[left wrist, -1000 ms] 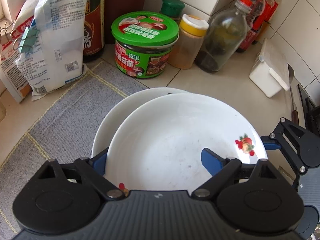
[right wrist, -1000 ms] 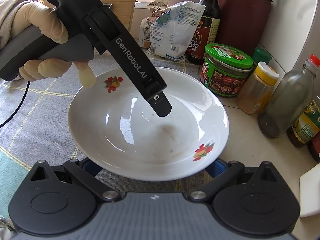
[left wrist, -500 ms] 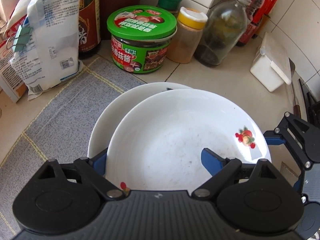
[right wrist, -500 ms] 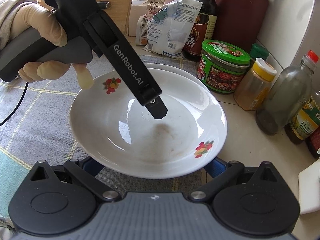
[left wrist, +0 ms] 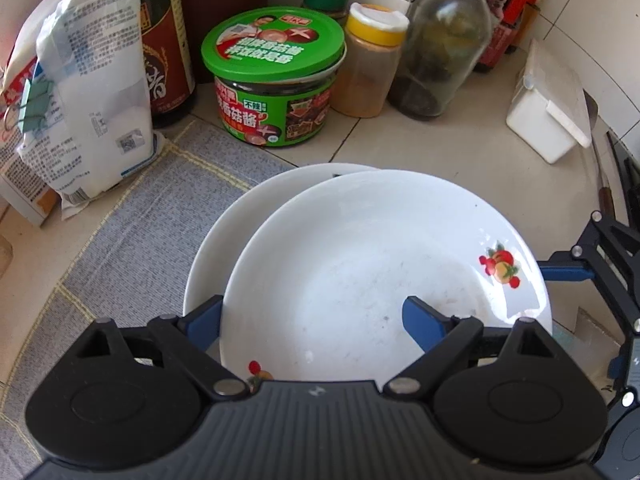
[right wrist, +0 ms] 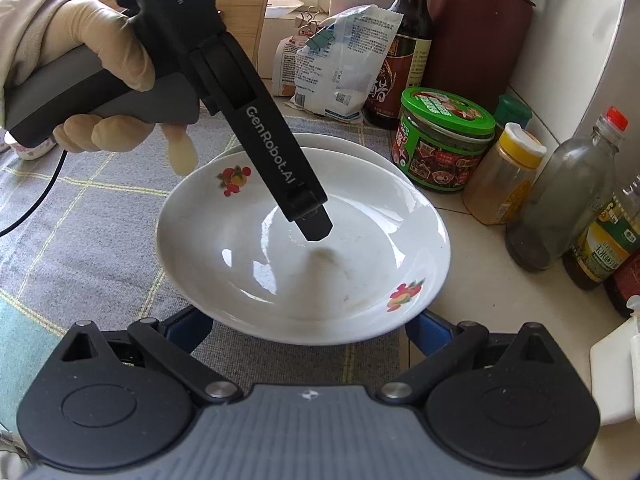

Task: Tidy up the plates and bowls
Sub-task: 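Lower the held plate onto the stack beside the green canister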

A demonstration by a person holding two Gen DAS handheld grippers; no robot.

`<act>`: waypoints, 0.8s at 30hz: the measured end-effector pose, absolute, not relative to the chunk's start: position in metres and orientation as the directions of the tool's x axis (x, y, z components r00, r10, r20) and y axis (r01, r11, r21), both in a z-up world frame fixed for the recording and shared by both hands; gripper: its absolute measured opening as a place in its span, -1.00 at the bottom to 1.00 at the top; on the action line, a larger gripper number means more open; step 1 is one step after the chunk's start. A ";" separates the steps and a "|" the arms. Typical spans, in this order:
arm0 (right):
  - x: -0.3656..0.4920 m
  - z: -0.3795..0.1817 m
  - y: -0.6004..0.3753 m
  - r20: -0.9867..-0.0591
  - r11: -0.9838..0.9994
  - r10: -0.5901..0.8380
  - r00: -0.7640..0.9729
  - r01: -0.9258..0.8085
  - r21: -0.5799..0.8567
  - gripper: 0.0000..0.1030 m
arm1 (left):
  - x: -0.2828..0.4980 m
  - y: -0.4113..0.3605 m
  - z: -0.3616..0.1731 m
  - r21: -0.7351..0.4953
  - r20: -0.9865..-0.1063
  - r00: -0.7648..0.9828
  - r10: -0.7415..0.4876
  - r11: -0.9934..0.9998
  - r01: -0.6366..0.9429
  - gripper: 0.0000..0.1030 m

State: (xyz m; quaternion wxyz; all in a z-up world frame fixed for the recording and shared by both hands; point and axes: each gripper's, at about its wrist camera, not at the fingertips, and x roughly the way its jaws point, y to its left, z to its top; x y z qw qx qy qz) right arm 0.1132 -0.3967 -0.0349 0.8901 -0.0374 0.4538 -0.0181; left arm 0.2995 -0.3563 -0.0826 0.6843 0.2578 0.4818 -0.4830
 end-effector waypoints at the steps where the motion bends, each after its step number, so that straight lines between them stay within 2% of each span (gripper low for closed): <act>1: 0.113 -0.035 -0.397 -0.806 0.997 -0.065 0.589 0.000 -0.081 1.00 | 0.300 -0.356 -0.082 -0.112 -0.909 0.070 -0.412 0.402 0.909 0.80; 24: 0.124 -0.041 -0.397 -0.833 0.992 -0.094 0.545 -0.019 -0.124 1.00 | 0.295 -0.346 -0.070 -0.086 -0.894 0.118 -0.431 0.425 0.901 0.84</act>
